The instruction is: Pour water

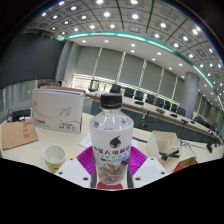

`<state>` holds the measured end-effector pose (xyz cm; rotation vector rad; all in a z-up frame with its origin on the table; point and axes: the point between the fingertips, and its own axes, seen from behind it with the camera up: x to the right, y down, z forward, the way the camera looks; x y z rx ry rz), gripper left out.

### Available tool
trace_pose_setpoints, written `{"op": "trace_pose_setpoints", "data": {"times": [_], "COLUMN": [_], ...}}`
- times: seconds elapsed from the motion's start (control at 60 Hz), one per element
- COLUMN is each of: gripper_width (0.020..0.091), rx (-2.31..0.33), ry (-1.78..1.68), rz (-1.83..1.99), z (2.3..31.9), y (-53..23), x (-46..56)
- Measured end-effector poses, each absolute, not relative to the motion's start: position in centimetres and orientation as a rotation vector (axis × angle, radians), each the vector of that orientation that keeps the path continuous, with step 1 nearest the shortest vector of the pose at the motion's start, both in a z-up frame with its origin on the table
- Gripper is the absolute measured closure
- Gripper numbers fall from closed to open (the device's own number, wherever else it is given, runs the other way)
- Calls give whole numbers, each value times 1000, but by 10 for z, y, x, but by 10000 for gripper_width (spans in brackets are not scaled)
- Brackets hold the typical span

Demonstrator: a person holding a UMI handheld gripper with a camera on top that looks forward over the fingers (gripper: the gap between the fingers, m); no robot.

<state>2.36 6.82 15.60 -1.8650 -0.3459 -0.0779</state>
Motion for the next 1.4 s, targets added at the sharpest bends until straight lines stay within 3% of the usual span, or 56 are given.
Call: {"op": "trace_pose_setpoints", "data": {"times": [0.417, 0.55, 0.683, 0.717, 0.767, 0.783, 0.817, 0.967, 1.4], "gripper_width": [680, 636, 531, 440, 237, 234, 258, 244, 240], "rx": [-1977, -1919, -1931, -1971, -2020, -2026, -2033, -2072, -2190], "ry": [-209, -216, -221, -224, -217, -211, -188, -125, 21], "rz": [155, 172, 171, 166, 165, 168, 164, 116, -39], "z": [51, 53, 49, 42, 35, 36, 39, 74, 226], "y": [70, 65, 64, 61, 57, 56, 53, 21, -170], "x": [59, 60, 60, 62, 64, 64, 67, 69, 5]}}
